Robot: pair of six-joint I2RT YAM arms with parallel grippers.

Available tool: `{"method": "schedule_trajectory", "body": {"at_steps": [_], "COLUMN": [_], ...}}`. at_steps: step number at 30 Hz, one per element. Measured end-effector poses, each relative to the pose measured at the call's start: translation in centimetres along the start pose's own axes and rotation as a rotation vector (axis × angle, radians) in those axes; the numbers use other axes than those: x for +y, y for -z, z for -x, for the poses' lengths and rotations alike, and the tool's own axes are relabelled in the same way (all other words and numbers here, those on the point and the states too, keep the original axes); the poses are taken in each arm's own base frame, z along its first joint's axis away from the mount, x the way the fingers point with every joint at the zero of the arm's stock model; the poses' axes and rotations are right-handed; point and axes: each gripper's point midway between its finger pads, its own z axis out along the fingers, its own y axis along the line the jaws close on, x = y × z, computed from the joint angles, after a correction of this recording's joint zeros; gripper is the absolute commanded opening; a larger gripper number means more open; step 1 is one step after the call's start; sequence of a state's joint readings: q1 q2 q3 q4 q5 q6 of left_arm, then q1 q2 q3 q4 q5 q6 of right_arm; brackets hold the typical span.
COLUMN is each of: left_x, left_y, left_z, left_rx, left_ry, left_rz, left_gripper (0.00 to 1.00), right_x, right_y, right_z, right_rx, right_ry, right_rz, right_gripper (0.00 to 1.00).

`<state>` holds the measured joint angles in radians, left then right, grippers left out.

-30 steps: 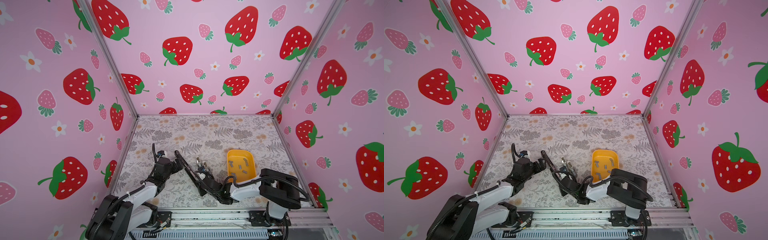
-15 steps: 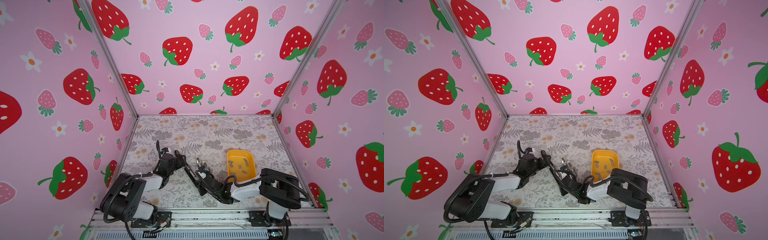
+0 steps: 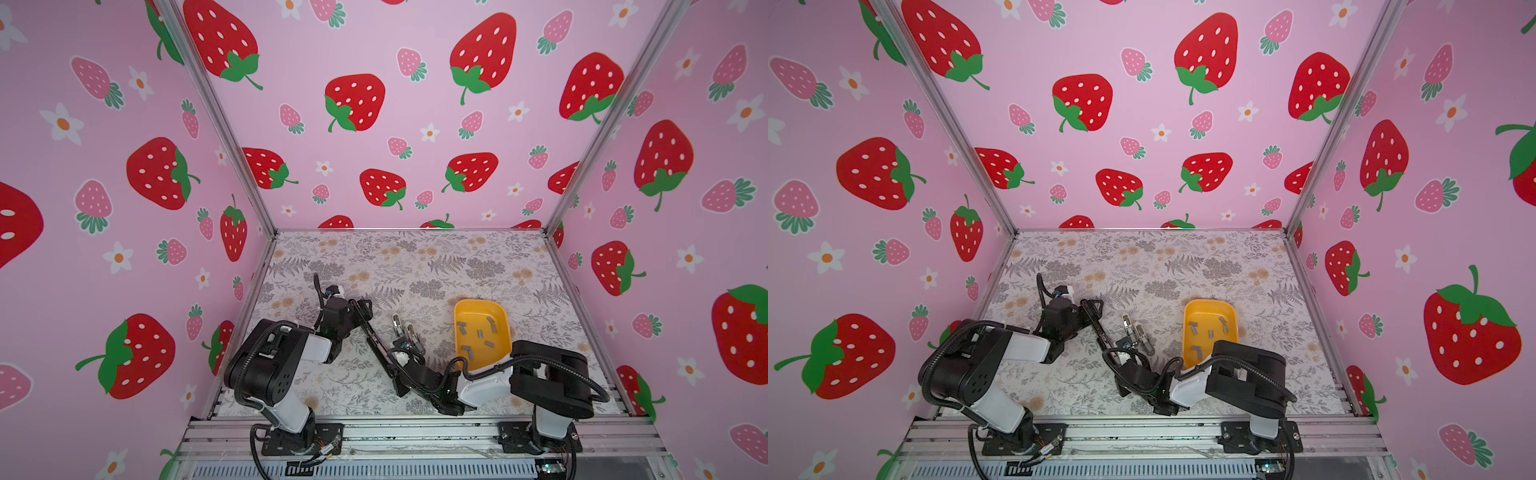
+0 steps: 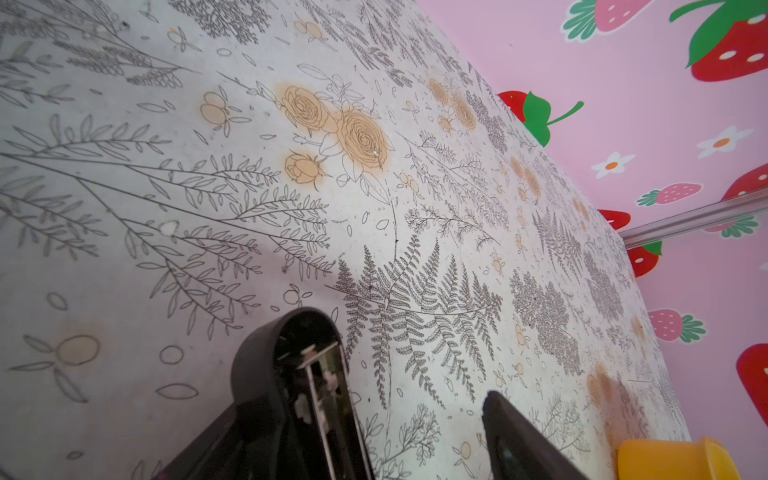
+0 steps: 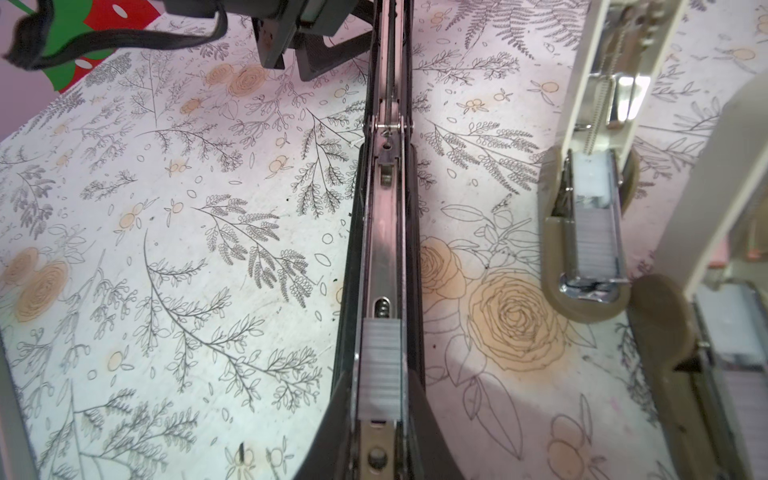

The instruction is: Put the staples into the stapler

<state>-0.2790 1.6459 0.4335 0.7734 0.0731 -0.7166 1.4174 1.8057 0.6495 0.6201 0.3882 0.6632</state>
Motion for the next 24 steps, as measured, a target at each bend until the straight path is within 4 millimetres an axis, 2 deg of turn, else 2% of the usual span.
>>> {"method": "schedule_trajectory", "body": {"at_steps": [4, 8, 14, 24], "left_x": [0.2, -1.3, -3.8, -5.4], "left_y": [0.4, 1.5, 2.9, 4.0], "left_z": [-0.2, 0.5, 0.7, -0.5], "left_rx": [0.027, 0.009, -0.001, 0.001], "left_ry": [-0.019, -0.056, -0.117, -0.219], "left_rz": [-0.002, -0.060, -0.169, -0.263], "left_gripper": [0.67, 0.59, 0.58, 0.55], "right_x": [0.2, 0.3, 0.9, 1.5], "right_y": [-0.2, -0.4, -0.6, -0.5], "right_z": [0.0, 0.1, 0.0, -0.2], "right_rx": [-0.021, -0.039, -0.057, -0.091], "right_ry": [0.023, 0.031, 0.050, 0.062], "right_rz": [-0.011, -0.016, 0.004, 0.024], "right_gripper": [0.00, 0.00, 0.00, 0.00]}}
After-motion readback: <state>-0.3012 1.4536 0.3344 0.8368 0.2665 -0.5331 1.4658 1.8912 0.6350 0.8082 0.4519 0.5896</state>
